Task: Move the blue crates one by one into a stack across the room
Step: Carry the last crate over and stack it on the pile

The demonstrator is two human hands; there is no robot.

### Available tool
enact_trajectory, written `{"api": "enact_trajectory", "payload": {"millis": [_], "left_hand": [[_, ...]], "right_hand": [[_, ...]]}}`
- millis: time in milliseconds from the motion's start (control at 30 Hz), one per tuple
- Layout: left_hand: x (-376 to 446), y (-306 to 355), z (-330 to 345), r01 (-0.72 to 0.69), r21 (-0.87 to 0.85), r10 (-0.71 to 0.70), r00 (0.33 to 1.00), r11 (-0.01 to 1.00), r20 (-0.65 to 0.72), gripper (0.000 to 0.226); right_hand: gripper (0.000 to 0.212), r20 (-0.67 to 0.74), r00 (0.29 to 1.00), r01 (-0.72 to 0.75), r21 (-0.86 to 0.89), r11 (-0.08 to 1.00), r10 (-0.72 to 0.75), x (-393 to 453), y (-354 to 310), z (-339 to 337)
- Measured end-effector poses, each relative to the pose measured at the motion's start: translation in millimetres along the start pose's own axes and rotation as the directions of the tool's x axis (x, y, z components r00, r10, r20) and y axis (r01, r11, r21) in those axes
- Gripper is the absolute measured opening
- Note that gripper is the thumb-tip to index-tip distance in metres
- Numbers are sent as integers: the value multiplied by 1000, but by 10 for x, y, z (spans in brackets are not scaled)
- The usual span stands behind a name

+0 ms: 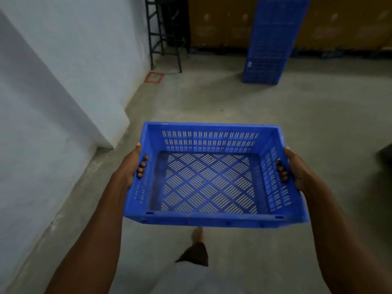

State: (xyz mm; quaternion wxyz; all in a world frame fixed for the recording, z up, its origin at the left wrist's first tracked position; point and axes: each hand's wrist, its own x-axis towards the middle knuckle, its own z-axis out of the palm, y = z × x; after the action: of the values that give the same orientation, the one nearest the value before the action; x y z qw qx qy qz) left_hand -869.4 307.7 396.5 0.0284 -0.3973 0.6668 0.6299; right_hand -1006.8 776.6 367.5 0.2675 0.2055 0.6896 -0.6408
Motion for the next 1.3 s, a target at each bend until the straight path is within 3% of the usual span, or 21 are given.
{"api": "enact_trajectory", "payload": {"millis": [500, 900, 1300], "left_hand": [[2378, 2538, 2678, -122, 161, 72, 955, 979, 287, 56], [3708, 4135, 4935, -133, 116, 91, 946, 984, 312, 54], [5386, 5872, 6432, -122, -5, 115, 926, 993, 359, 53]], "right_hand": [[60, -286, 958, 35, 188, 982, 21, 1812, -1615, -1327], [59, -238, 971, 57, 133, 989, -24, 3899, -3665, -2783], [59, -160, 984, 84, 11, 996, -81, 5974, -5876, -3562]]}}
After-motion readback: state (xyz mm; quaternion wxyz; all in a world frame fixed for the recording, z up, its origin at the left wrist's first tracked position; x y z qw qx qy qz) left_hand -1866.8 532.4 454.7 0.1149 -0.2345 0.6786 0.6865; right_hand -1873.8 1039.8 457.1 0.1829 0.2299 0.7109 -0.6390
